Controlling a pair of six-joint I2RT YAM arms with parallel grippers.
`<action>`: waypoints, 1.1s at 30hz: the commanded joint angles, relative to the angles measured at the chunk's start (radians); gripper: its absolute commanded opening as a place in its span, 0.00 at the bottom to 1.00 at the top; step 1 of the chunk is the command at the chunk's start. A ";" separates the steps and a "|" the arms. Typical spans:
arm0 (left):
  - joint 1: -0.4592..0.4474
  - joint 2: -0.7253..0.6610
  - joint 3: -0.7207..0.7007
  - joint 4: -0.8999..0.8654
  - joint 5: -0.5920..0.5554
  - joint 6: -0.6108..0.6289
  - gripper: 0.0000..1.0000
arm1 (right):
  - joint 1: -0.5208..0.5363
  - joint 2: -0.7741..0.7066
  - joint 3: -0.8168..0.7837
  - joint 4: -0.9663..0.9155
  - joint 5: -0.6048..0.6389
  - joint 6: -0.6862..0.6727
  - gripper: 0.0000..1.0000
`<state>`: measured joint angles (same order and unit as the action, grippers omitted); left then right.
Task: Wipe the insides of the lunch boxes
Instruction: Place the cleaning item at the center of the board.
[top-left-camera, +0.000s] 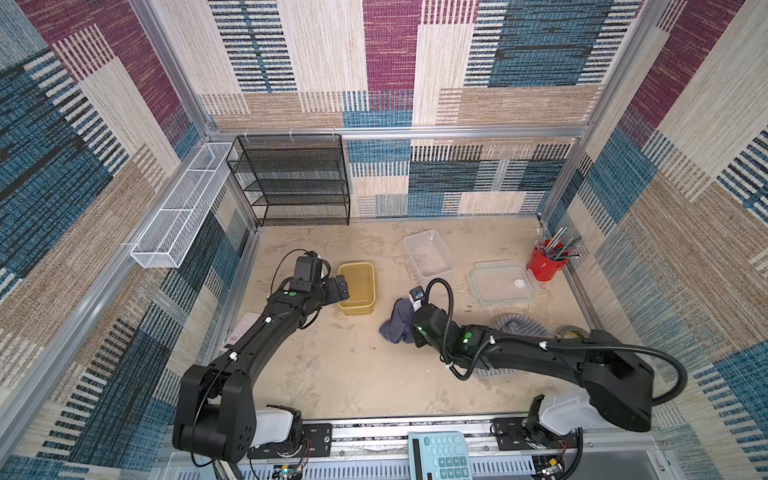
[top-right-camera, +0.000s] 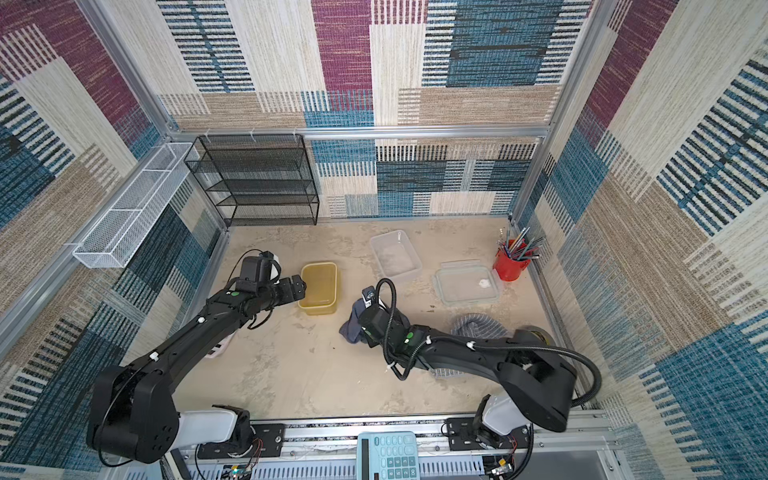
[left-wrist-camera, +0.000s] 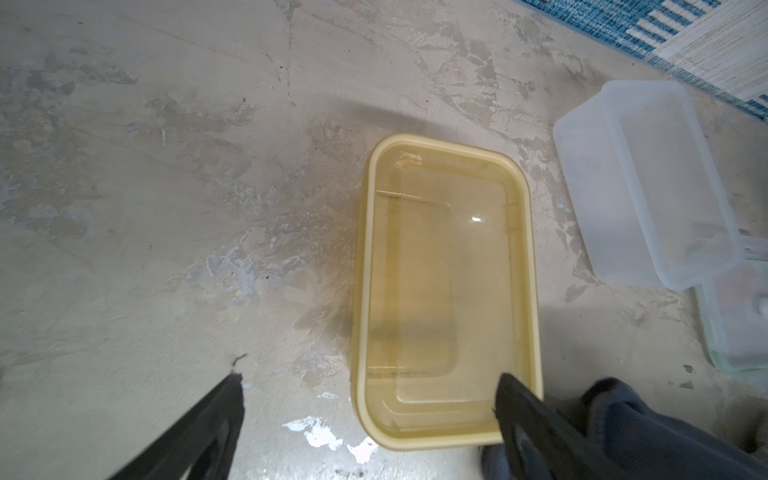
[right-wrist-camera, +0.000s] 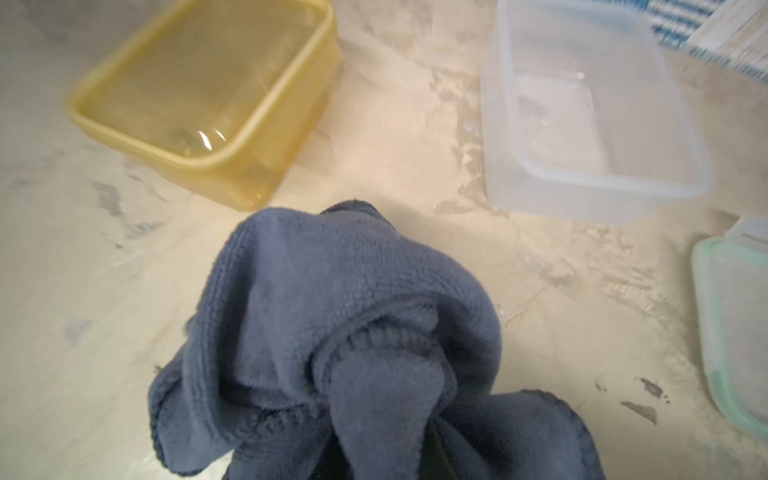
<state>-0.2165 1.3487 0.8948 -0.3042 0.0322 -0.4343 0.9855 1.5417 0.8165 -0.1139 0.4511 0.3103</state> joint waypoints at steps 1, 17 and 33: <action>0.000 0.013 0.012 0.025 0.028 0.004 0.96 | -0.011 0.108 0.053 -0.088 -0.037 0.056 0.04; 0.000 0.045 0.011 0.058 0.044 0.013 0.97 | -0.056 -0.031 0.178 -0.178 -0.139 -0.067 0.99; 0.000 0.119 0.051 0.086 0.111 0.016 0.95 | -0.292 0.126 0.280 0.222 -0.713 0.048 0.98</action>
<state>-0.2169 1.4521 0.9340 -0.2367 0.1127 -0.4339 0.7269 1.6241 1.0992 -0.1360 0.0010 0.2600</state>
